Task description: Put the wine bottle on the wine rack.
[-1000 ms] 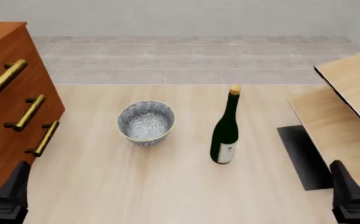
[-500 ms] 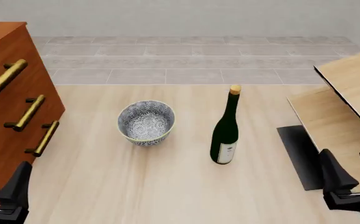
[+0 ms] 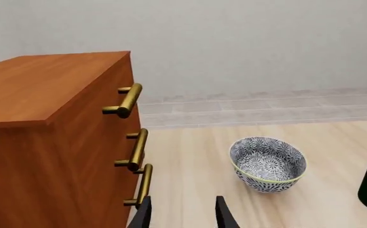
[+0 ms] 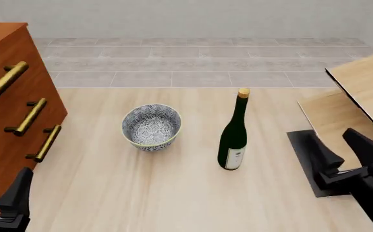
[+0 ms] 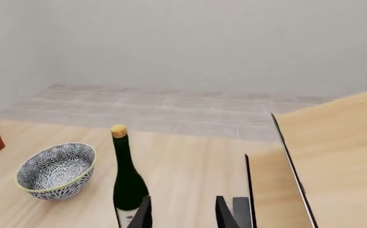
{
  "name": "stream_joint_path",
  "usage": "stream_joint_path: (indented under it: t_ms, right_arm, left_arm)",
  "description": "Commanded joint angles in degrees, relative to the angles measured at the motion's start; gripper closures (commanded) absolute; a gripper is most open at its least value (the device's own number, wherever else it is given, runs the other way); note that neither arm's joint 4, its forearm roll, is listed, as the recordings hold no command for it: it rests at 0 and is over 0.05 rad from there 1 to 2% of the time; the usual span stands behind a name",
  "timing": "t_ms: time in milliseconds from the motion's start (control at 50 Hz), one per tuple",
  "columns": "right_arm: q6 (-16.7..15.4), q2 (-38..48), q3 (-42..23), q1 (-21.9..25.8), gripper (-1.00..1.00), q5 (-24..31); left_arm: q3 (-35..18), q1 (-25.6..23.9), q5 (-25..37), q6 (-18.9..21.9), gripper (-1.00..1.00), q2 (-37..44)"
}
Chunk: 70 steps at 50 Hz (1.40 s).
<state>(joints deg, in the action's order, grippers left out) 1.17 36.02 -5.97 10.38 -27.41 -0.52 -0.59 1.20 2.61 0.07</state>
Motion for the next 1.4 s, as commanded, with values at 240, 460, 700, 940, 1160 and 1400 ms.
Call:
stream_joint_path:
  t_ms: [240, 460, 700, 940, 1160, 1400]
  right_arm:
    - [-1.2, 12.1, -5.0, 6.0, -1.00, -4.1]
    - [-1.8, 15.4, -7.3, 8.0, -1.00, -4.7]
    - [-2.1, 19.7, -9.1, 9.4, -1.00, -6.9]
    - [-2.2, 23.8, -11.4, 11.3, -1.00, -8.6]
    - [-2.1, 26.2, -12.5, 11.9, -1.00, -10.1]
    - [-2.7, 29.3, -13.9, 12.9, -1.00, -11.2]
  left_arm:
    - [0.5, -0.1, 0.0, 0.3, -1.00, 0.0]
    - [0.5, -0.2, 0.3, 0.1, -1.00, 0.0]
    - [0.5, 0.4, 0.5, 0.2, -1.00, -0.1]
    - [0.5, 0.8, 0.9, 0.5, -1.00, -0.1]
    - [0.5, 1.0, 1.0, 0.2, -1.00, 0.0]
    - [0.5, 1.4, 1.1, 0.4, -1.00, -0.1]
